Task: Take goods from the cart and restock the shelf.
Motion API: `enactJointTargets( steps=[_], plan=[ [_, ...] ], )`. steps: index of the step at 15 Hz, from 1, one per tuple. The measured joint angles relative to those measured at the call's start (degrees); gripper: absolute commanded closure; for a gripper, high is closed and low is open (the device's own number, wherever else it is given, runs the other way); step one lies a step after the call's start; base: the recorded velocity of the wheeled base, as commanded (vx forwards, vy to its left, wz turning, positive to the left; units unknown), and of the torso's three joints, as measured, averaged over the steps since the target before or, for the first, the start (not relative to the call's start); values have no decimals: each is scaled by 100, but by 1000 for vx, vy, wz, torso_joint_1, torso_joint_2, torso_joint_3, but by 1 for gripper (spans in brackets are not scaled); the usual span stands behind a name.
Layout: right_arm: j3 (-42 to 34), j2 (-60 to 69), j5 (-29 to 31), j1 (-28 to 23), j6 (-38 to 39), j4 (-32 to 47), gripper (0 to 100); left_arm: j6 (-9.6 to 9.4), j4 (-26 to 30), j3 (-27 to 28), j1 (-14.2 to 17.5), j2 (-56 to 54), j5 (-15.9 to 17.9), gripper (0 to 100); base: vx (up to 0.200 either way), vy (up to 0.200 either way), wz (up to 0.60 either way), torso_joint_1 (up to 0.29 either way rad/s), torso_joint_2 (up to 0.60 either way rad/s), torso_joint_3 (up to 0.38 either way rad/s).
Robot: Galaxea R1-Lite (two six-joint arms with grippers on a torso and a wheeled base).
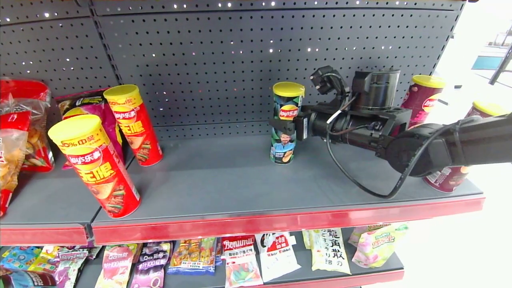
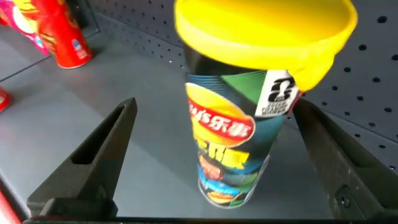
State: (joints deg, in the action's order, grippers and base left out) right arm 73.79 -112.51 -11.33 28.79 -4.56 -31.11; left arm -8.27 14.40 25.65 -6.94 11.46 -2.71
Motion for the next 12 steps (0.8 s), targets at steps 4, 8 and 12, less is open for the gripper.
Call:
enactJointTargets(
  steps=[4,8,12],
  plan=[
    [335,-304,129,-55,0,2,0,1,10,-7,0,-2,-2,100,0,0,0,0,0,0],
    [719,-563,165,-107,-6,32,100,1,10,-10,0,-5,-7,100,0,0,0,0,0,0],
    [780,-638,279,-77,-11,29,100,1,2,-99,0,-22,-9,100,0,0,0,0,0,0]
  ],
)
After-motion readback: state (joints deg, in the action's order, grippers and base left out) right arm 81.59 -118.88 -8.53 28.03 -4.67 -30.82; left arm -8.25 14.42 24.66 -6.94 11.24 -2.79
